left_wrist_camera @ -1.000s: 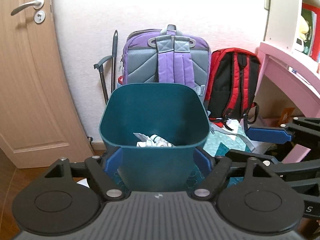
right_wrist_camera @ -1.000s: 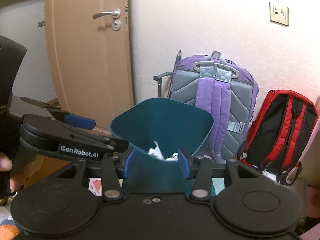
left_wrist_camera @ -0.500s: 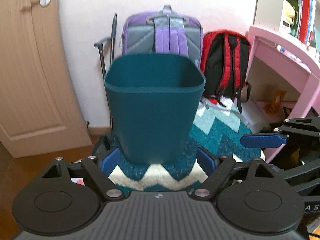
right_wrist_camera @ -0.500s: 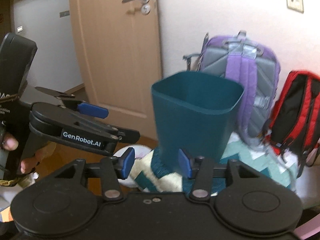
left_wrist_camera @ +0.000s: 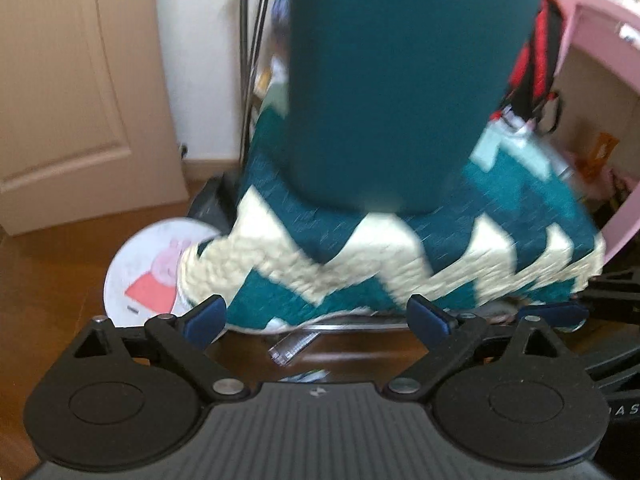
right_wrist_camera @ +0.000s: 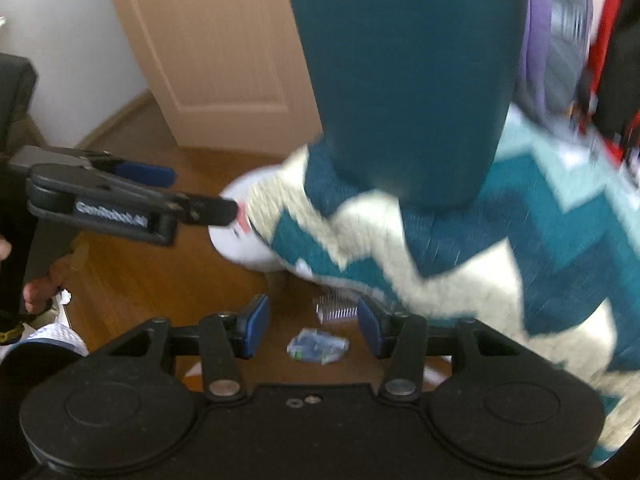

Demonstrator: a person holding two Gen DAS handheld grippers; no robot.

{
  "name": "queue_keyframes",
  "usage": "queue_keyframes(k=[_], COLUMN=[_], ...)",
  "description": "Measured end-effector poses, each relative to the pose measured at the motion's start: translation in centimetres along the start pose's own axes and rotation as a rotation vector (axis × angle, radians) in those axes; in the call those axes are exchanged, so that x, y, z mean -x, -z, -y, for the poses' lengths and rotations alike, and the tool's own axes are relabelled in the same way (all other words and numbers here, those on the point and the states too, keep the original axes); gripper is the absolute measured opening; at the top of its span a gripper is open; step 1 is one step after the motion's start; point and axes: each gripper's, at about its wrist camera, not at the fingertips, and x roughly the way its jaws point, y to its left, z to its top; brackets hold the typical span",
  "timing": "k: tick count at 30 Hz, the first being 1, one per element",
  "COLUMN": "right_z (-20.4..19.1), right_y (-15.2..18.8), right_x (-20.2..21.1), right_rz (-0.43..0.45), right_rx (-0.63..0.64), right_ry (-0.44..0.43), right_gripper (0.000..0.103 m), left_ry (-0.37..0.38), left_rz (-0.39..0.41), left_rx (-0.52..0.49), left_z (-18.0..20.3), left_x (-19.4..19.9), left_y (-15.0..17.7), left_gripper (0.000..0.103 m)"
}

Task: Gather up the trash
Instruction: 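Lower both tools back toward the trash under the metal chair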

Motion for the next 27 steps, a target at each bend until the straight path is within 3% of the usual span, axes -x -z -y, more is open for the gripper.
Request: queue_keyframes(k=[10, 17, 27], right_z=[2.0, 5.5, 9.1], right_y=[3.6, 6.5, 9.9], right_x=[-13.8, -22.8, -33.3], right_rz=[-0.175, -0.278, -0.395], right_rx=[-0.206, -0.505, -0.766], right_ry=[-0.009, -0.026, -0.01], right_gripper=[0.049, 0.049, 0.048], left_ry=[0.007, 0.012, -0.005], left_rz=[-0.132, -0.2, -0.25], left_rx=[-0.12, -0.203, -0.298], left_z=[-3.8, -4.9, -5.2], left_x=[-12.5, -20.8, -30.4], left_y=[5.1, 8.7, 13.1], left_gripper=[0.097, 0.097, 0.097])
